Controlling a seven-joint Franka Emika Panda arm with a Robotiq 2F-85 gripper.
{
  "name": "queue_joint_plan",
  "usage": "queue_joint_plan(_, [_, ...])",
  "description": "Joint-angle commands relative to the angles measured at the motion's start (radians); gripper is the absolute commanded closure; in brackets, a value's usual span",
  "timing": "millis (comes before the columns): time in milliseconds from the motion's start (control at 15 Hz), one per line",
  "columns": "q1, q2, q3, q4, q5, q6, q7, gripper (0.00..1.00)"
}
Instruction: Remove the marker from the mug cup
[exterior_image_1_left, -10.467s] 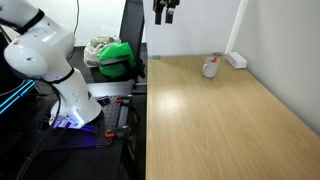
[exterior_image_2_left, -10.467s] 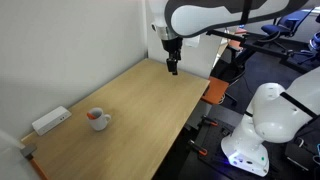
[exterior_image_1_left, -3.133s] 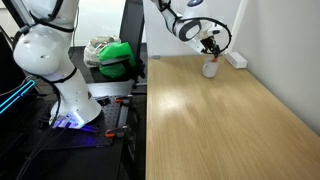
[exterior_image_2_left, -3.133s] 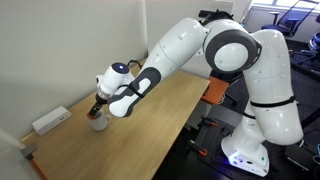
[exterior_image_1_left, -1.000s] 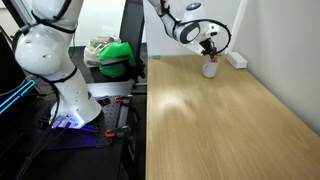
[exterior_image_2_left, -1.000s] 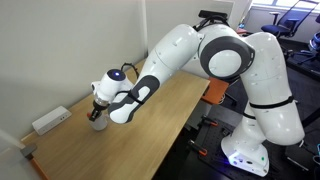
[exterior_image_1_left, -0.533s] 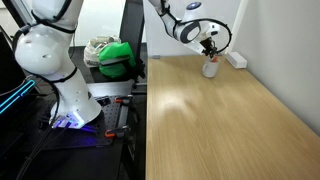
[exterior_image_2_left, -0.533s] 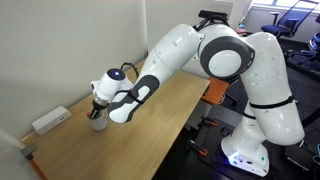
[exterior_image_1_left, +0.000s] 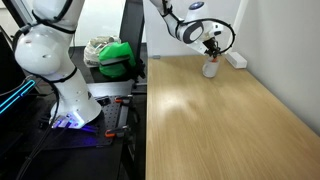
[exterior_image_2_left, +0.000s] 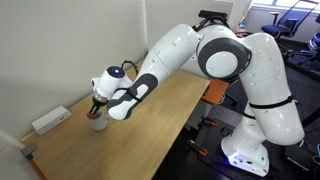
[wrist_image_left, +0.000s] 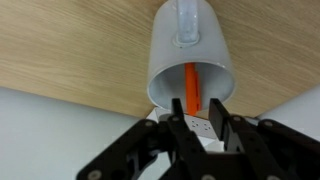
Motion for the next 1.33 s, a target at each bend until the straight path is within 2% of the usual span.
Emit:
queue_joint_plan(0, [0.004, 0.032, -0.015, 0.052, -0.021, -0.018, 0.044, 0.64])
queue_joint_plan(1267, [-0.016, 0.064, 0.024, 0.087, -0.013, -0.051, 0.031, 0.65])
